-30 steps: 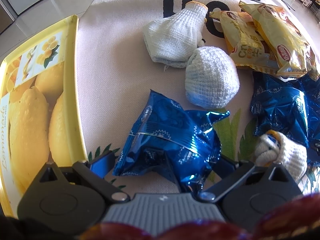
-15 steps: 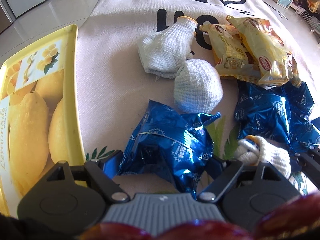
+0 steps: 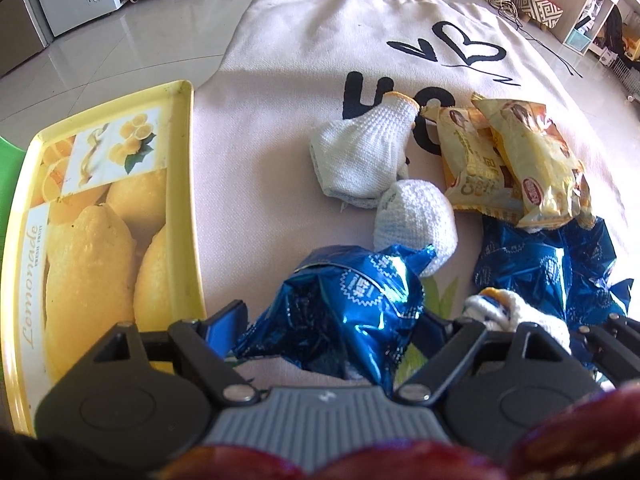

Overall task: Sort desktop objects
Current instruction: 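Grasp the blue foil packet with the left gripper while the right lifts the glove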

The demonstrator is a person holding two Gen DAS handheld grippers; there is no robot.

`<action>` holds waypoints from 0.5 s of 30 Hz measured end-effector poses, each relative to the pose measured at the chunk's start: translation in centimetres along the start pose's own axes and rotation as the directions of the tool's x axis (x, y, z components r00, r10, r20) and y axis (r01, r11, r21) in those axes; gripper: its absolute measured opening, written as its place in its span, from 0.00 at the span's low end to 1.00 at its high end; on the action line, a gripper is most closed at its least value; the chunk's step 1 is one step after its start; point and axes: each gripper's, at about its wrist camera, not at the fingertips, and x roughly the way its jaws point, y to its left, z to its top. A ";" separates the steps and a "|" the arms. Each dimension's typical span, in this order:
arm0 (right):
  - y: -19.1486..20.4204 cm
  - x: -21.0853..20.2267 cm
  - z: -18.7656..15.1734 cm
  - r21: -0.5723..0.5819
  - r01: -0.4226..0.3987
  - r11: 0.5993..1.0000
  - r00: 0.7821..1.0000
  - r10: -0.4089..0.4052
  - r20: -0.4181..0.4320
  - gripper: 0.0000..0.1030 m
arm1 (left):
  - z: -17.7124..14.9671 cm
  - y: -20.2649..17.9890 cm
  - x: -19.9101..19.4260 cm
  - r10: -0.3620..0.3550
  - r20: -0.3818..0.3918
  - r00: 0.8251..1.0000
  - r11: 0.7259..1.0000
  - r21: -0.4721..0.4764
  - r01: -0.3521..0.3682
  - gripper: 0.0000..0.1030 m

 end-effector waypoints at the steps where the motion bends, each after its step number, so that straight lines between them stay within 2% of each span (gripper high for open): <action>1: 0.1 -0.1 0.1 0.000 -0.001 1.000 1.000 0.001 0.003 0.61 | 0.2 0.2 0.0 0.002 0.006 1.000 1.000 -0.006 -0.002 0.83; 7: 1.2 -0.1 1.0 -0.015 -0.012 1.000 1.000 0.012 0.010 0.61 | 1.0 1.3 -0.2 0.013 0.027 1.000 0.999 -0.044 -0.012 0.83; 15: 2.7 0.2 2.6 -0.024 -0.034 0.999 0.999 0.035 0.026 0.61 | 1.3 4.1 -2.5 0.032 0.069 0.997 0.994 -0.105 -0.025 0.83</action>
